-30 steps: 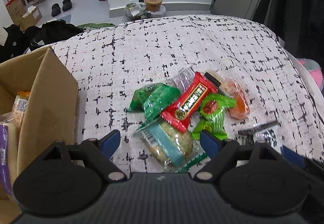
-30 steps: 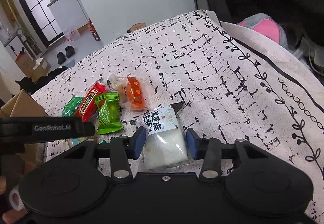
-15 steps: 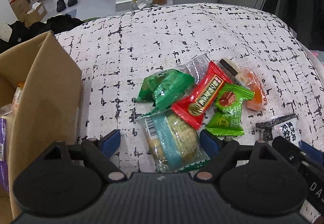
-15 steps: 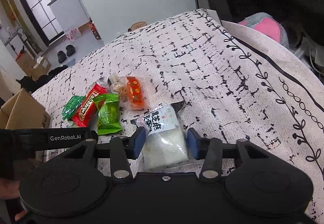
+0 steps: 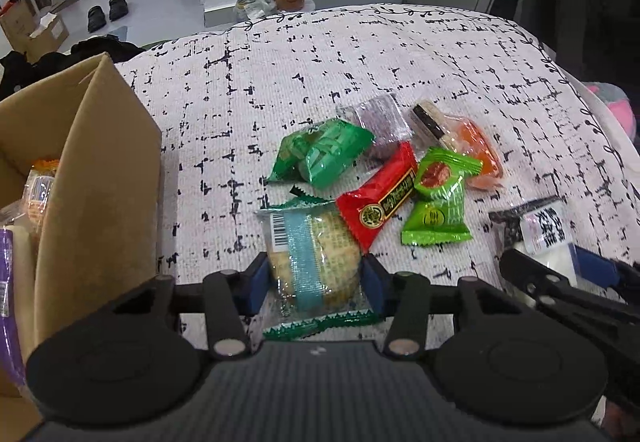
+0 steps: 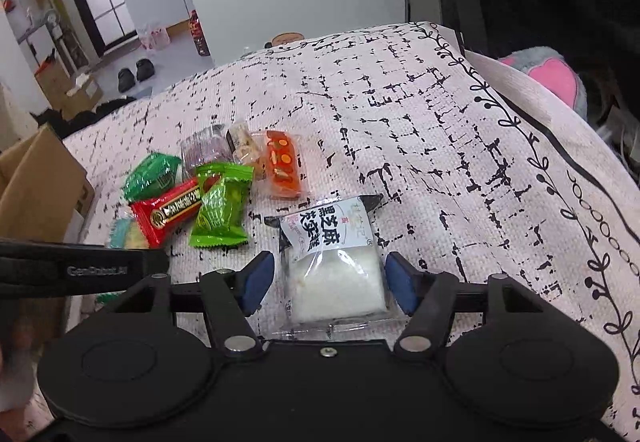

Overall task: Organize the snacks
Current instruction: 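Carry the bread packet into the box with the left tool while the right tool carries the white packet, then open both tools to drop the bread packet and white packet in the box, then grasp the red candy bar with the left tool while the right tool grasps the orange packet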

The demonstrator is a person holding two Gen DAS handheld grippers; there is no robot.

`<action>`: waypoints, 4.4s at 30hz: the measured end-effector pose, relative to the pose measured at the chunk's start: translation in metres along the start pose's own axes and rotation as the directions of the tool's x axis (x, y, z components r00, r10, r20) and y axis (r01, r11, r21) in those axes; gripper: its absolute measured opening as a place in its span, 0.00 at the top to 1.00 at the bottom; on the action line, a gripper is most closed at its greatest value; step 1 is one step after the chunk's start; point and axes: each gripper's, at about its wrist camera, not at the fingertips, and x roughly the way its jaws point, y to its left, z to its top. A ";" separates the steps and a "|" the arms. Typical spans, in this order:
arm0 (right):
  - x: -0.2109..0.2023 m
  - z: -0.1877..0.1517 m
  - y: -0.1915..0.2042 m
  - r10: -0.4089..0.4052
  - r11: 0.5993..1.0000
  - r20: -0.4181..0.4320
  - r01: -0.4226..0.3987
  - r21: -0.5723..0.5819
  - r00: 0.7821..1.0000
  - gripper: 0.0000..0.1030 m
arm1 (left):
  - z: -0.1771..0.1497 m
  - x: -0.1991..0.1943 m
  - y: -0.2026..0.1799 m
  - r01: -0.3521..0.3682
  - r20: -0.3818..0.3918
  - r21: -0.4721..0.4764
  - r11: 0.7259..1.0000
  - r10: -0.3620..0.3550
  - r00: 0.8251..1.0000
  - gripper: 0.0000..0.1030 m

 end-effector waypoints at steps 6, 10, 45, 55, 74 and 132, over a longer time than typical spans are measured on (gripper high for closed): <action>-0.002 0.000 0.001 0.005 1.000 -0.006 -0.005 -0.006 1.000 0.54 | -0.008 -0.010 0.005 0.036 -0.009 0.003 0.999 -0.036 0.999 0.54; -0.006 -0.001 0.003 0.014 1.000 -0.009 -0.014 0.010 1.000 0.55 | -0.010 -0.022 0.009 0.056 0.008 0.011 0.998 -0.056 0.998 0.54; -0.066 0.030 0.083 0.141 0.989 0.190 -0.147 0.016 0.972 0.57 | 0.014 -0.129 0.071 0.161 0.248 -0.009 0.987 -0.153 0.957 0.54; -0.069 0.036 0.111 0.191 0.981 0.202 -0.194 -0.004 0.961 0.57 | 0.010 -0.143 0.120 0.120 0.277 -0.119 0.986 -0.083 0.957 0.54; -0.074 0.032 0.164 0.261 0.965 0.177 -0.254 -0.061 0.949 0.57 | -0.008 -0.128 0.169 0.078 0.174 -0.239 0.968 -0.037 0.984 0.54; -0.077 0.049 0.100 0.146 0.989 0.158 -0.146 -0.013 0.977 0.22 | 0.004 -0.133 0.127 0.084 0.230 -0.218 0.972 -0.033 0.973 0.21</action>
